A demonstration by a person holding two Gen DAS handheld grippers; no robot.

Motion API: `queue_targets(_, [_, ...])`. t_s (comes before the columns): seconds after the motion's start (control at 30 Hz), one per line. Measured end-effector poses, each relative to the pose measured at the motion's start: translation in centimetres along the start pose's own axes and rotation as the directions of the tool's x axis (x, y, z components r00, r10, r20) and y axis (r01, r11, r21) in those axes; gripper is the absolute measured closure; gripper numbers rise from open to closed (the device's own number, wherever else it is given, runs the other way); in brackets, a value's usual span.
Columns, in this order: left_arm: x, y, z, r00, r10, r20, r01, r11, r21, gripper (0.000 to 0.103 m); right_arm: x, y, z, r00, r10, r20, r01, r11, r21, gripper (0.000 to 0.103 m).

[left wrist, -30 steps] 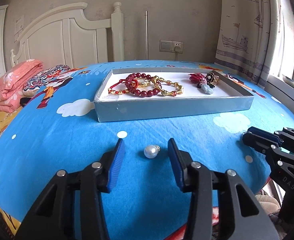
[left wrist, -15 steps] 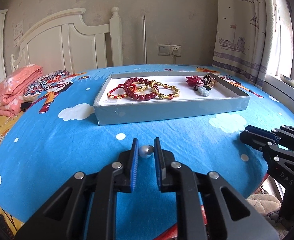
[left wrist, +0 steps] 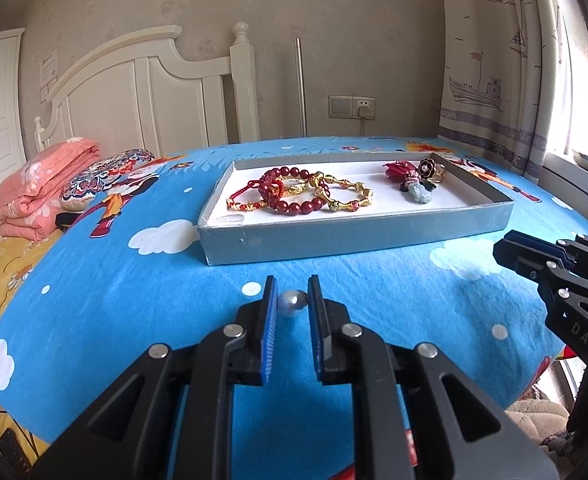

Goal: Organize jewelry
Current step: 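Carry the pearl into the tray with the right tool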

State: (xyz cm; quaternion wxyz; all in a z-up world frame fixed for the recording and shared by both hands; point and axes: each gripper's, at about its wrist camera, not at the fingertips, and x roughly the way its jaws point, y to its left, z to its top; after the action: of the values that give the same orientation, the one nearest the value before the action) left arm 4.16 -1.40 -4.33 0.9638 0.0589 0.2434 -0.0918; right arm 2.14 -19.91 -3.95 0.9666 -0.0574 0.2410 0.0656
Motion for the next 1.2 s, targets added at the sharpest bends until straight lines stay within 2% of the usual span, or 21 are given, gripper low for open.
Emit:
queue_targets(0.27, [-0.2, 0.1, 0.3, 0.998, 0.048, 0.029, -0.047, 0.999, -0.027, 0.088, -0.1, -0.4, 0.7, 0.999, -0.040, 0.017, 0.039, 0.998, 0.049, 0.090])
queue_targets(0.63, [0.2, -0.5, 3.1, 0.997, 0.042, 0.065, -0.037, 0.997, -0.075, 0.088, 0.4, -0.1, 2.9, 0.998, -0.048, 0.043, 0.045, 0.997, 0.070, 0.090])
queue_targets(0.87, [1.7, -0.2, 6.1, 0.999, 0.016, 0.046, -0.011, 0.995, -0.101, 0.088, 1.7, -0.6, 6.1, 0.996, -0.052, 0.071, 0.045, 0.995, 0.090, 0.090])
queue_targets(1.2, [4.5, 0.5, 11.7, 1.000, 0.010, 0.025, -0.008, 0.994, -0.105, 0.088, 4.9, -1.9, 9.6, 0.997, -0.066, 0.041, 0.062, 0.993, 0.104, 0.090])
